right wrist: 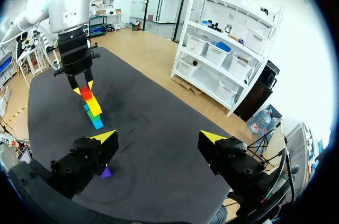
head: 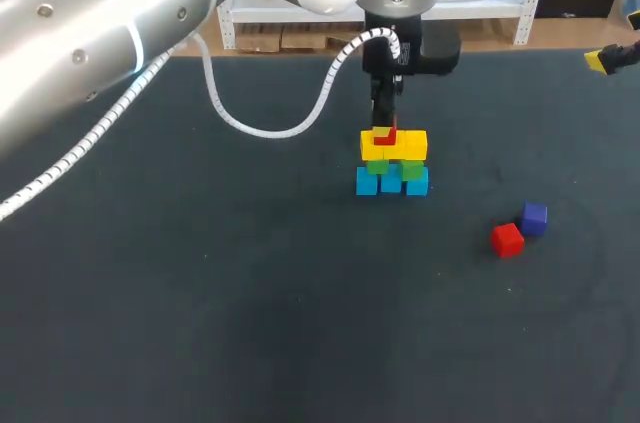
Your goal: Place the blue cubes, place green cubes on the blue cubes, place the yellow cubes on the green cubes, then place the red cubes on the yellow cubes, and place purple cube on the red cubes.
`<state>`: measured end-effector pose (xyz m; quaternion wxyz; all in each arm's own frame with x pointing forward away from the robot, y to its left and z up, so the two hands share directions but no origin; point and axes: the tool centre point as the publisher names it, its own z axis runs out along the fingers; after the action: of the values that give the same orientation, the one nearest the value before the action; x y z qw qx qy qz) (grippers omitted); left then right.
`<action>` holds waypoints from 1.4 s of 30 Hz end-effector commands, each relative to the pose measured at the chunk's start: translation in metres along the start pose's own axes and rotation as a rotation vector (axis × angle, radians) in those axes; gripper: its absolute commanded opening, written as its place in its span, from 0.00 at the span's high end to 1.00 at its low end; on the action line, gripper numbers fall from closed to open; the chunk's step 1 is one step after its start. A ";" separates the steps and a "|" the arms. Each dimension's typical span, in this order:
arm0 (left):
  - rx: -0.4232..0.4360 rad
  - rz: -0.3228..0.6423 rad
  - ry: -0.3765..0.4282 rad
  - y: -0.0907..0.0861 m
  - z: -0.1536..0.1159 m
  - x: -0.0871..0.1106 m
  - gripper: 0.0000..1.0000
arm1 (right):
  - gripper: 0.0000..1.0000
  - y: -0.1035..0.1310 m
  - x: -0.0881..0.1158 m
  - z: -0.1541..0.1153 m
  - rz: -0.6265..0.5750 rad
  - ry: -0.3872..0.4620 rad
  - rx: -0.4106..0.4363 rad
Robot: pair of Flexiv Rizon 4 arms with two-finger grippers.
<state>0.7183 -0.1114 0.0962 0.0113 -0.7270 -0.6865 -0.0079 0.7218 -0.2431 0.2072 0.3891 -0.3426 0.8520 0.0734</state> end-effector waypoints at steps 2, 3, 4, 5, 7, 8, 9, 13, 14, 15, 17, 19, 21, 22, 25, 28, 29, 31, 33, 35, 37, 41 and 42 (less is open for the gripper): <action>0.006 0.000 0.003 0.004 -0.001 -0.002 0.76 | 0.00 0.004 0.001 -0.002 0.002 0.001 0.039; 0.006 0.000 0.003 0.004 -0.001 -0.002 0.75 | 0.00 0.004 0.001 -0.002 0.002 0.001 0.039; 0.007 0.000 0.003 0.004 -0.001 -0.002 0.75 | 0.00 0.004 0.001 -0.002 0.002 0.001 0.039; 0.007 0.000 0.003 0.004 -0.001 -0.002 0.75 | 0.00 0.004 0.001 -0.002 0.002 0.001 0.039; 0.008 0.000 0.002 0.003 -0.001 -0.002 0.73 | 0.00 0.004 0.001 -0.002 0.002 0.001 0.039; 0.008 0.000 0.002 0.003 -0.001 -0.002 0.71 | 0.00 0.004 0.001 -0.002 0.002 0.001 0.039; 0.007 0.000 0.002 0.003 -0.001 -0.002 0.70 | 0.00 0.004 0.001 -0.002 0.002 0.001 0.039; 0.007 0.002 0.002 0.003 -0.001 -0.002 0.65 | 0.00 0.004 0.001 -0.002 0.002 0.001 0.039; 0.006 0.002 0.002 0.003 -0.001 -0.002 0.64 | 0.00 0.004 0.001 -0.002 0.002 0.001 0.039; 0.006 0.002 0.002 0.003 -0.001 -0.002 0.61 | 0.00 0.004 0.001 -0.002 0.002 0.001 0.039; 0.006 0.002 0.002 0.003 -0.001 -0.002 0.57 | 0.00 0.004 0.001 -0.002 0.002 0.001 0.039; 0.007 0.002 0.002 0.003 -0.001 -0.002 0.51 | 0.00 0.004 0.001 -0.002 0.002 0.001 0.039; 0.008 0.003 0.002 0.003 -0.001 -0.002 0.50 | 0.00 0.004 0.001 -0.002 0.002 0.001 0.039; 0.008 0.003 0.002 0.003 -0.001 -0.002 0.49 | 0.00 0.004 0.001 -0.002 0.002 0.001 0.039; 0.008 0.003 0.002 0.003 0.000 -0.002 0.45 | 0.00 0.004 0.001 -0.002 0.002 0.001 0.039; 0.007 0.001 0.002 0.003 0.000 -0.002 0.38 | 0.00 0.004 0.001 -0.002 0.002 0.001 0.039; 0.007 0.000 0.003 0.003 0.000 -0.001 0.38 | 0.00 0.004 0.001 -0.002 0.002 0.001 0.039; 0.005 -0.001 0.003 0.003 0.000 -0.001 0.39 | 0.00 0.004 0.001 -0.002 0.002 0.001 0.039; -0.003 -0.005 0.002 0.004 0.000 -0.001 0.44 | 0.00 0.004 0.001 -0.002 0.002 0.001 0.039; -0.013 -0.009 0.004 0.005 0.000 -0.002 0.45 | 0.00 0.004 0.001 -0.002 0.002 0.001 0.039; -0.017 -0.010 0.004 0.005 0.001 -0.002 0.49 | 0.00 0.004 0.001 -0.002 0.002 0.001 0.039; -0.024 -0.011 0.005 0.006 0.001 -0.001 0.53 | 0.00 0.004 0.001 -0.002 0.002 0.001 0.039; -0.024 -0.011 0.004 0.006 0.000 -0.001 0.53 | 0.00 0.004 0.001 -0.002 0.002 0.001 0.039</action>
<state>0.7236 -0.1128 0.0954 0.0038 -0.7234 -0.6902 -0.0170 0.7218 -0.2431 0.2072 0.3891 -0.3426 0.8520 0.0734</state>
